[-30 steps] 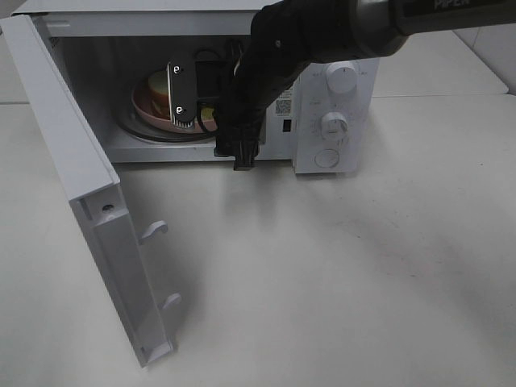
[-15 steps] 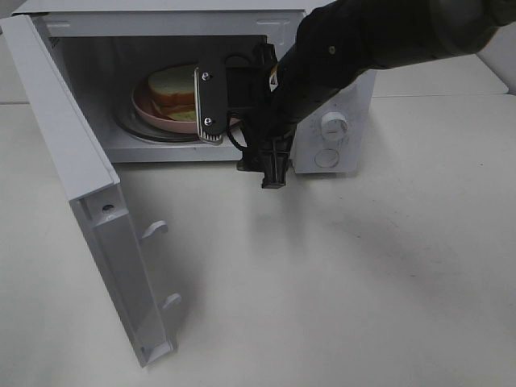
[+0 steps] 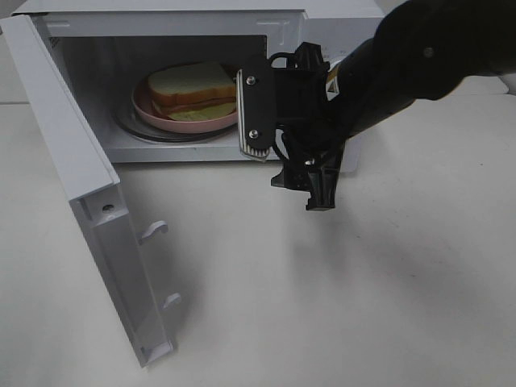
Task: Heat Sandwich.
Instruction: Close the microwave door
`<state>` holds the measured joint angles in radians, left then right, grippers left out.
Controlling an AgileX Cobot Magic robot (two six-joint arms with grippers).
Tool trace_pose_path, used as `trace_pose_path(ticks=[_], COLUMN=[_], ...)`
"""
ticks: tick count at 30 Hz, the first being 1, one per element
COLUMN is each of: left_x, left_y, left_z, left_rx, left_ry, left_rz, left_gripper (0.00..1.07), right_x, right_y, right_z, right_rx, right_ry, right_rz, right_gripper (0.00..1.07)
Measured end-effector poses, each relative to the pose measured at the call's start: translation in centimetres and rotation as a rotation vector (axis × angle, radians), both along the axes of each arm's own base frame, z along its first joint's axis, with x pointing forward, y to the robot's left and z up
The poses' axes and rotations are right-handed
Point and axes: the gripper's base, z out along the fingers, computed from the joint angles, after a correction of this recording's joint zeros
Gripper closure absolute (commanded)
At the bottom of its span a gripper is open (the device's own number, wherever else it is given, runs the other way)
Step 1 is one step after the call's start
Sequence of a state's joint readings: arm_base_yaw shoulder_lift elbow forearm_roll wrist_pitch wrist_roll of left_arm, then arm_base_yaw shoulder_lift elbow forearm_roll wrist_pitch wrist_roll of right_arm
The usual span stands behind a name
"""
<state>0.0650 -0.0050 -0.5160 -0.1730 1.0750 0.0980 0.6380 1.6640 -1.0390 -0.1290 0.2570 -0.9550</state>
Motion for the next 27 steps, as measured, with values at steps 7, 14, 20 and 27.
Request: trace_pose_path(ticks=[7, 14, 20, 27], left_x=[0.0, 0.0, 0.0, 0.0], left_y=[0.0, 0.0, 0.0, 0.0], left_z=[0.0, 0.0, 0.0, 0.0], left_rx=[0.0, 0.0, 0.0, 0.0], left_ry=[0.0, 0.0, 0.0, 0.0], left_rz=[0.0, 0.0, 0.0, 0.0], left_gripper=[0.09, 0.09, 0.09, 0.09], right_x=[-2.9, -4.8, -7.0, -8.9], right_y=[-2.1, -3.5, -5.3, -6.7], right_z=[1.8, 3.3, 4.1, 4.7], right_rx=[0.064, 0.137, 0.202, 0.262], right_ry=[-0.01, -0.012, 0.025, 0.066], right_rz=[-0.053, -0.117, -0.209, -0.301], right_gripper=[0.31, 0.31, 0.31, 0.31])
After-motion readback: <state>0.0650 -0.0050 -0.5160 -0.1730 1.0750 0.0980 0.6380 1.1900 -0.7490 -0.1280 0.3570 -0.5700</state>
